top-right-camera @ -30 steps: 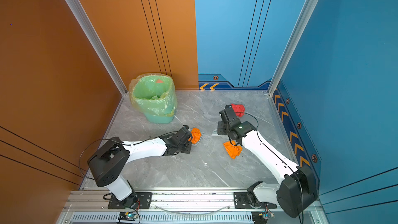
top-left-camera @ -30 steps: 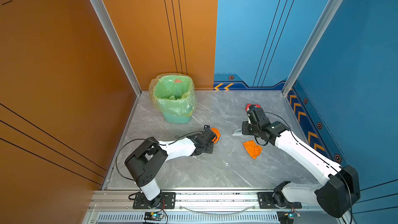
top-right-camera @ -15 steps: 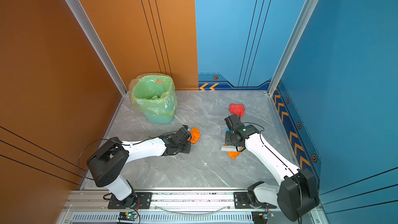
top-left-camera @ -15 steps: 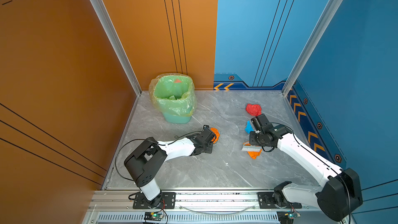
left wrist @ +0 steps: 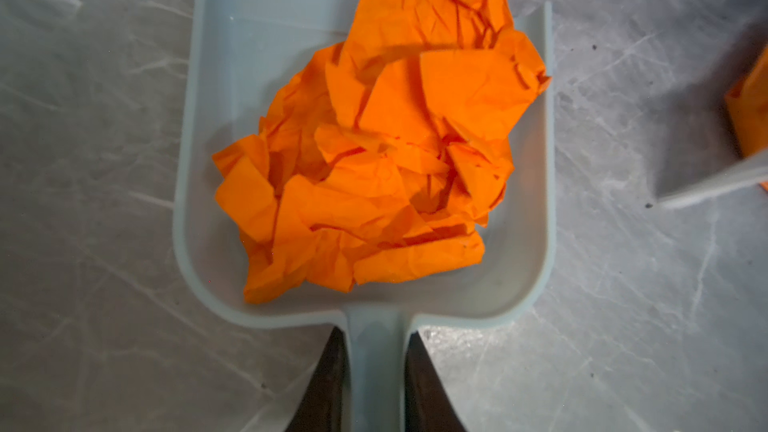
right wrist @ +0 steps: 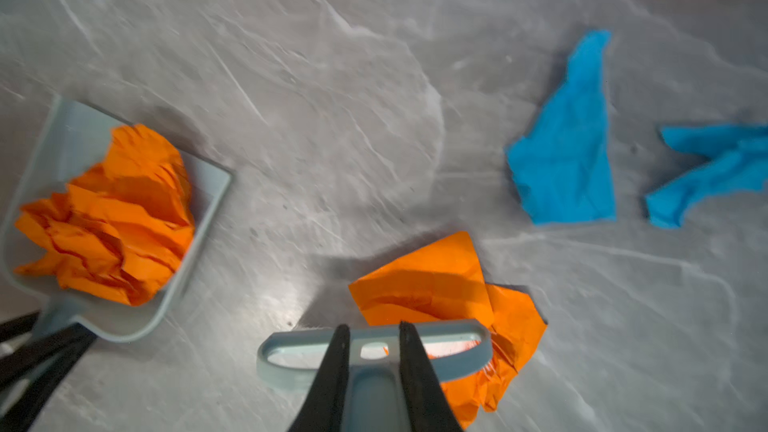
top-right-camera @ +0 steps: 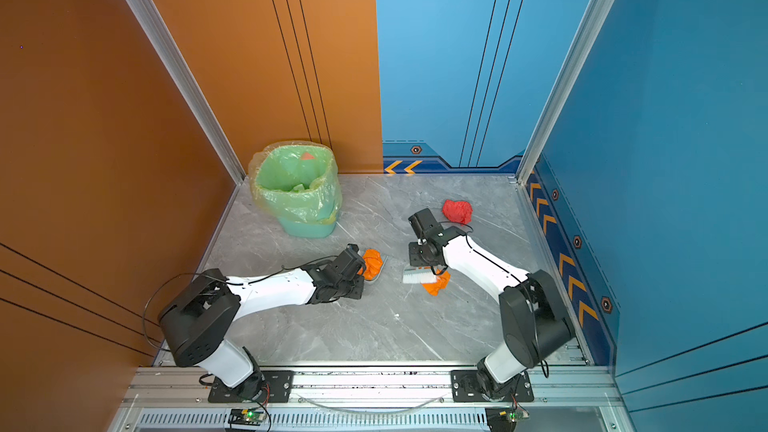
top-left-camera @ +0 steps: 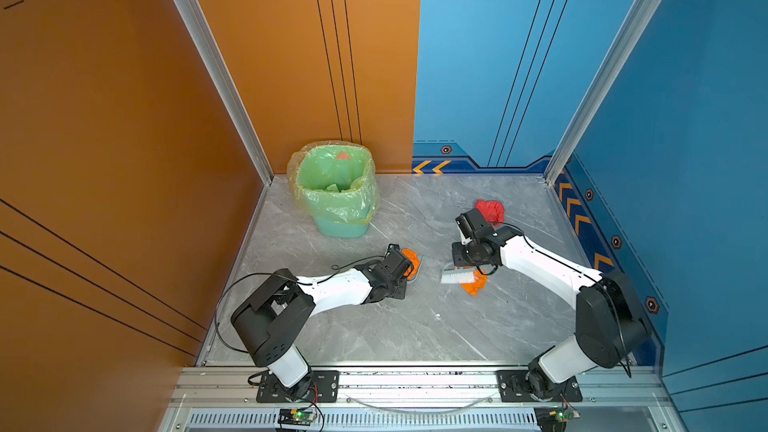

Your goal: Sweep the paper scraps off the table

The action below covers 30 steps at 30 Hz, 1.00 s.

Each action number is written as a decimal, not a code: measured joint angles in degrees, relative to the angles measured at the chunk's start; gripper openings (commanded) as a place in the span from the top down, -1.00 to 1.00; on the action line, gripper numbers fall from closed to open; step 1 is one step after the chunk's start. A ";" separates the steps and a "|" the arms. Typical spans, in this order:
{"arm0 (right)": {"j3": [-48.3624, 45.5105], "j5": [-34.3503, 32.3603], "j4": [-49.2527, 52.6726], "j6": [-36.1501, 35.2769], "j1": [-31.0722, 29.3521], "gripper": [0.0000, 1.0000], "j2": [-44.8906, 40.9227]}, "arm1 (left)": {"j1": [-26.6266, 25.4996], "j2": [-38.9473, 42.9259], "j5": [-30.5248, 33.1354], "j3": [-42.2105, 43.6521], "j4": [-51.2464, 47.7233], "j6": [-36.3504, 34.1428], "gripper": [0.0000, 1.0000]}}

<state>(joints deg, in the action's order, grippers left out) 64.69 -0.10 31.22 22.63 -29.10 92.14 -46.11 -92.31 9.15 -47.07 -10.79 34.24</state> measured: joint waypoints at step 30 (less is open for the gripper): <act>13.40 0.33 -5.03 -3.76 -2.91 1.00 -2.58 | 1.07 9.03 5.01 4.87 -4.90 2.62 1.00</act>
<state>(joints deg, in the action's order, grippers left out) 78.08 0.23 26.20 18.87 -32.01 89.56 -45.04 -83.29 14.15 -42.19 -15.68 36.86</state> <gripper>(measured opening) 0.199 0.207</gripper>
